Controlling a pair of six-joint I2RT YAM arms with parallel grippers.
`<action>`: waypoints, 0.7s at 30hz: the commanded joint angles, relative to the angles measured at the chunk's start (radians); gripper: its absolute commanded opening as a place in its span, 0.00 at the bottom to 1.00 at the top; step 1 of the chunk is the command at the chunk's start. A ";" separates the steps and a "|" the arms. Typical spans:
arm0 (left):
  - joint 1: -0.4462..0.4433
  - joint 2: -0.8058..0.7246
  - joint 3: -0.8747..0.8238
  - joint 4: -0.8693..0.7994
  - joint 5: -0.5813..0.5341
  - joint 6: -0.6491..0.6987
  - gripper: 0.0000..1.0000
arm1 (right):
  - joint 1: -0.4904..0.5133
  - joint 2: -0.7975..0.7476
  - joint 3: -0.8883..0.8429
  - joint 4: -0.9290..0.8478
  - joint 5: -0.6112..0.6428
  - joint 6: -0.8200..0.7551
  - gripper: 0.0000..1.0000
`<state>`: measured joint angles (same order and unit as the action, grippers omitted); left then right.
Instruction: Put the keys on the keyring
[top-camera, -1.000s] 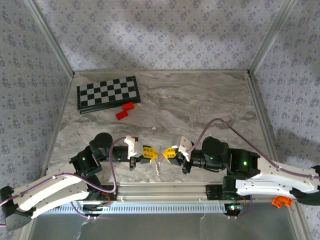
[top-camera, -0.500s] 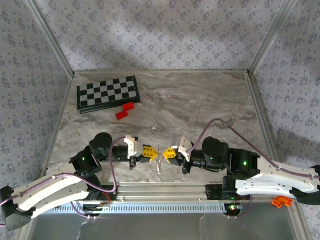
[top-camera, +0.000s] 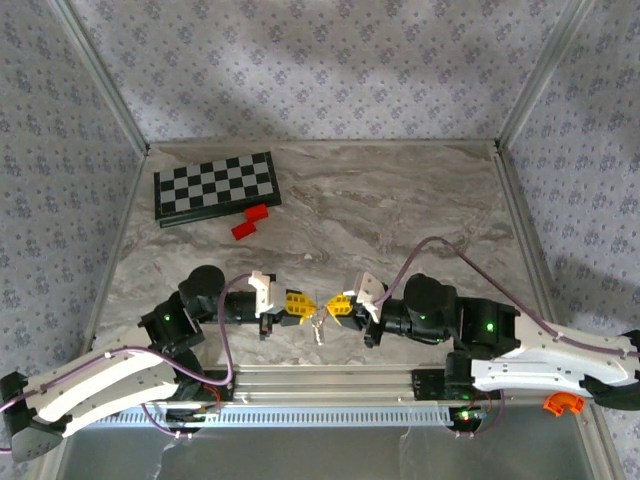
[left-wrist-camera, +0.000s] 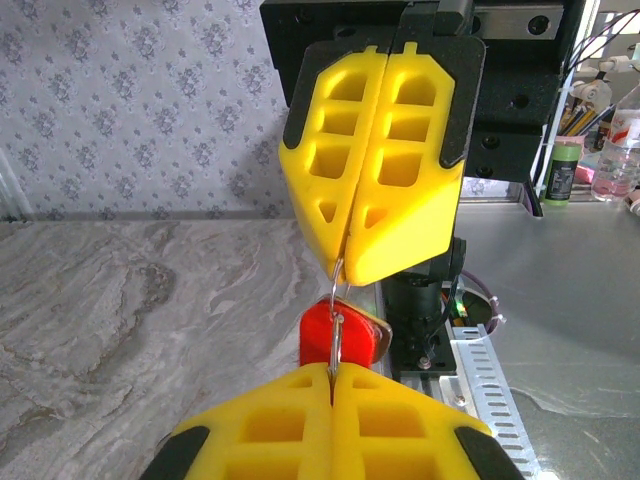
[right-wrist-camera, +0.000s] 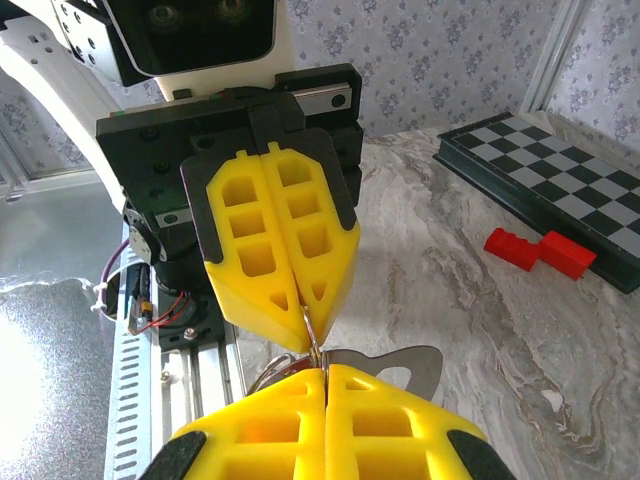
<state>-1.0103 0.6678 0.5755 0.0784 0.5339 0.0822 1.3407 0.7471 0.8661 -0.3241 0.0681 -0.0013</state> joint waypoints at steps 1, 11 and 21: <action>-0.007 -0.017 0.025 0.038 0.011 0.009 0.00 | 0.007 -0.002 -0.009 0.013 0.016 -0.013 0.00; -0.006 -0.021 0.023 0.041 -0.007 0.010 0.00 | 0.007 0.004 -0.003 0.013 -0.001 -0.014 0.00; -0.007 -0.020 0.025 0.038 -0.008 0.013 0.00 | 0.005 -0.015 -0.003 0.017 0.008 -0.016 0.00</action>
<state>-1.0103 0.6674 0.5755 0.0784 0.5301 0.0822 1.3407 0.7525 0.8661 -0.3241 0.0677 -0.0017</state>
